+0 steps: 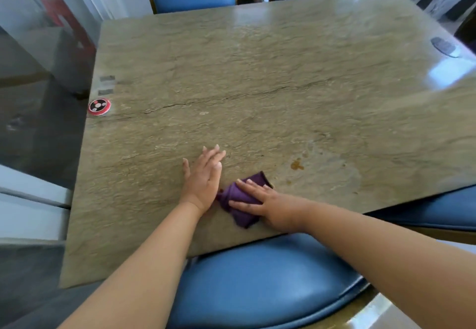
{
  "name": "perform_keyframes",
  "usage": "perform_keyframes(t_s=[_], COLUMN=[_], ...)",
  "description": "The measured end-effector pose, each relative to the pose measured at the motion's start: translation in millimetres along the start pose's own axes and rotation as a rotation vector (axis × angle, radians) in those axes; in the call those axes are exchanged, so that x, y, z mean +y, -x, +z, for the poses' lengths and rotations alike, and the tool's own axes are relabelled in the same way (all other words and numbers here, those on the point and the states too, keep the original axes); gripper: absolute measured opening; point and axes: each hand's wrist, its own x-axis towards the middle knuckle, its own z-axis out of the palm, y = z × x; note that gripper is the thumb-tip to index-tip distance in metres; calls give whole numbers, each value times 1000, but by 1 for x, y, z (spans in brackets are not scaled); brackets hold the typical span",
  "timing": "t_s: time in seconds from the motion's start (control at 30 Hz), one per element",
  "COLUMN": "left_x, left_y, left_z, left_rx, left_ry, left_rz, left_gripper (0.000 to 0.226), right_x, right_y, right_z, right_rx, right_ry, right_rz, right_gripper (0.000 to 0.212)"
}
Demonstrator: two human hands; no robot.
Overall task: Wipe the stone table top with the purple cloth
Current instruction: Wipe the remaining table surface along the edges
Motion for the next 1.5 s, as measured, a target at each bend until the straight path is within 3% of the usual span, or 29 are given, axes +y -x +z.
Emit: perform_keyframes(t_s=[0.13,0.2,0.27,0.4,0.5,0.57,0.7,0.77,0.87,1.0,1.17,1.33,1.4,1.5], left_x=[30,37,37,34,35,35,39,40,40,38,37,37,38,40], left_y=[-14,-18,-19,-18,-18,-17,-16,-16,-18,-19,-21,-21,-22,-24], left_z=[33,46,52,52,52,52,53,52,53,53,53,54,54,53], left_rx=[-43,-16,47,146,180,182,169,165,177,193,144,121,104,80], left_ry=[-149,-232,-281,-208,-172,-211,-287,-302,-274,-275,-365,-445,-446,-394], left_rz=[-11,-49,-48,-18,-22,-9,-4,-5,-10,-35,-4,-8,-26,-62], left_gripper=[45,47,48,55,55,56,62,64,69,71,64,62,59,49], right_x=[55,55,43,32,45,59,82,68,40,56,94,110,101,88], right_y=[41,41,32,15,1,-6,-11,-16,-29,-58,-75,-30,-6,27], right_z=[4,9,13,13,3,-7,-14,-5,2,-21,-42,-26,-15,-13], right_rx=[240,292,277,201,205,273,472,499,477,458,507,530,505,507], right_ry=[-171,-232,-247,-106,-44,-83,-259,-296,-248,-133,-184,-254,-297,-293], right_rz=[453,591,548,213,122,199,637,757,556,327,532,750,745,530], right_gripper=[72,76,80,76,70,67,65,70,74,65,63,64,68,61])
